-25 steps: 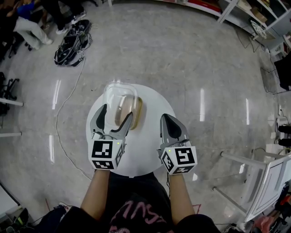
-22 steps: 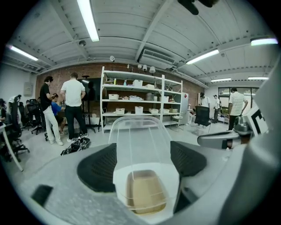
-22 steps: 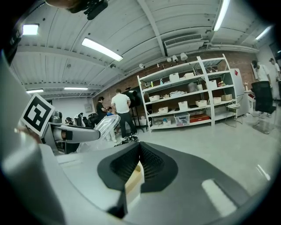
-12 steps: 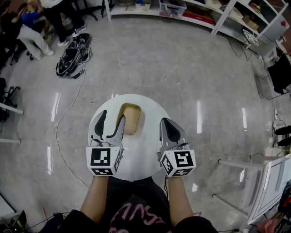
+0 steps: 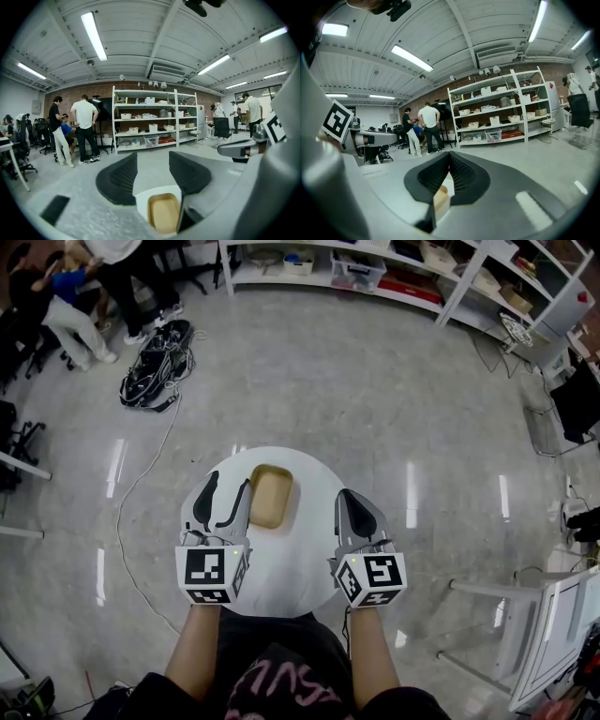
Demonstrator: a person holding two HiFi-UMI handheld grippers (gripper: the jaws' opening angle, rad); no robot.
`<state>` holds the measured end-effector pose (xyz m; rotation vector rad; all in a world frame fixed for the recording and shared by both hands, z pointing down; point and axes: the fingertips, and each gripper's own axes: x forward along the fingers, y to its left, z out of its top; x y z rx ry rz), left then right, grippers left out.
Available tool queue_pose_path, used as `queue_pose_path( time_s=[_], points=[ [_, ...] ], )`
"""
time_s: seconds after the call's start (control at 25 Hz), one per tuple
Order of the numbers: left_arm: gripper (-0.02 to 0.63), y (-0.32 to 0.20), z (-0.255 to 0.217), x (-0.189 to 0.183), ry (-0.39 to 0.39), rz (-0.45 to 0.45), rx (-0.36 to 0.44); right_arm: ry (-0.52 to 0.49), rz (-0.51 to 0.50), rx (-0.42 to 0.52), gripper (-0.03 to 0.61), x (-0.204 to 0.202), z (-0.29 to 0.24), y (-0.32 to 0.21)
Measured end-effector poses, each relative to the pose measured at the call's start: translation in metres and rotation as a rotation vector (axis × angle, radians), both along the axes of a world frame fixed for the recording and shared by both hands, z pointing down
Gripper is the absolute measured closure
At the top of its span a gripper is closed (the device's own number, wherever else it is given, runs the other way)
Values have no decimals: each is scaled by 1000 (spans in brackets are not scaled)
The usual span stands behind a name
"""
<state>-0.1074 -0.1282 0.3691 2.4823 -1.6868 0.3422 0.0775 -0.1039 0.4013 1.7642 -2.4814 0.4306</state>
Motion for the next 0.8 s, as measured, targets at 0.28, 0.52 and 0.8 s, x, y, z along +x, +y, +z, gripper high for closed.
queue_pose_path(
  time_s=[0.28,0.52,0.8],
  points=[
    [433,5,16,-1,-30,8,-22,7,-20,-16,571,-2,11,-2],
    [460,-2,8,-4,-43,6,-11,11,-25,-14,571,-3,7,-8],
    [542,3,0,-6,-53,-11,18,15,-21,5,571,1,-1,-2]
  ],
)
